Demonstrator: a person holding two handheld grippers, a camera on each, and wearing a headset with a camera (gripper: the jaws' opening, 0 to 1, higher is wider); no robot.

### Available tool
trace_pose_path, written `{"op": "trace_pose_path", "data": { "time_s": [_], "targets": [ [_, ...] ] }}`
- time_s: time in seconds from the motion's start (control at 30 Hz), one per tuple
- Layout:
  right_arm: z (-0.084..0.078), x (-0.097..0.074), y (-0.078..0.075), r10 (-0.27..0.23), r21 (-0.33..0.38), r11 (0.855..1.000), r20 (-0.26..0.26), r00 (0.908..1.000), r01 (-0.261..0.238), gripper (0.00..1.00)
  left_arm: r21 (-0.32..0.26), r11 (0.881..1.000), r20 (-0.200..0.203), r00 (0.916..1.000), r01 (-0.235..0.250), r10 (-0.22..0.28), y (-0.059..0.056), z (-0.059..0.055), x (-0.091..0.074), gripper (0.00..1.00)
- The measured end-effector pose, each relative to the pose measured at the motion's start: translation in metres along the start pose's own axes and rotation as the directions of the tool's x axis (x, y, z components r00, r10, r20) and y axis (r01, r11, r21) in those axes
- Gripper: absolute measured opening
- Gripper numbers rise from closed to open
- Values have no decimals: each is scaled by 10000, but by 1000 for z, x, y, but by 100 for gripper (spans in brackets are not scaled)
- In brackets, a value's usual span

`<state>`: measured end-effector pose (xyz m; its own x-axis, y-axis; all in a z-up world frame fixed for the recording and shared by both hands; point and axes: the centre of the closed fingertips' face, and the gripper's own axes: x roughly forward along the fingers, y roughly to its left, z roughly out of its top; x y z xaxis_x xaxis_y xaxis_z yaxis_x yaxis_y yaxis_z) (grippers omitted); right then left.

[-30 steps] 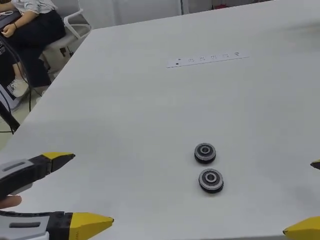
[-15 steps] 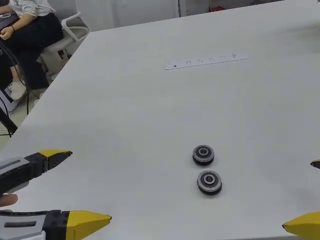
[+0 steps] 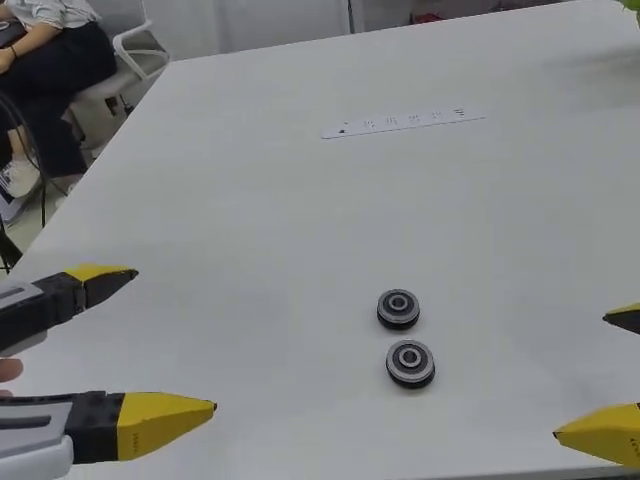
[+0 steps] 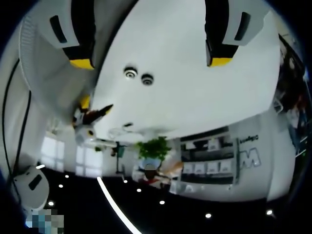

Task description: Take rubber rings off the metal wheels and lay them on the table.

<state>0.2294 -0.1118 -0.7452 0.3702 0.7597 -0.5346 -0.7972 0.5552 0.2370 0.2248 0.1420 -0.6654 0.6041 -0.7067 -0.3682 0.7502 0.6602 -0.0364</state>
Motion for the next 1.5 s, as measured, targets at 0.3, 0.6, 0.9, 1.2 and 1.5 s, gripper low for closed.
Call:
{"op": "trace_pose_path", "data": {
  "time_s": [0.3,0.6,0.9,1.2,1.5],
  "targets": [
    [15,1,-1,212,-295,9994,365,9991,-201,83,254,9980,564,9967,573,-586,-9,30,7,97],
    [32,4,0,494,-363,9983,1022,9935,-459,77,732,9849,751,9839,1567,-1622,-14,47,20,94],
    [41,14,2,842,-673,9947,1030,9911,-775,74,1326,9685,692,9728,2107,-2211,-23,57,40,92],
    [51,26,6,1281,-1136,9867,1069,9860,-1158,68,1601,9525,419,9623,2589,-2686,-35,51,68,88],
    [66,31,13,2001,-1716,9693,1342,9705,-1762,59,1523,9502,787,9550,2720,-2860,-36,63,84,89]
  ]
}}
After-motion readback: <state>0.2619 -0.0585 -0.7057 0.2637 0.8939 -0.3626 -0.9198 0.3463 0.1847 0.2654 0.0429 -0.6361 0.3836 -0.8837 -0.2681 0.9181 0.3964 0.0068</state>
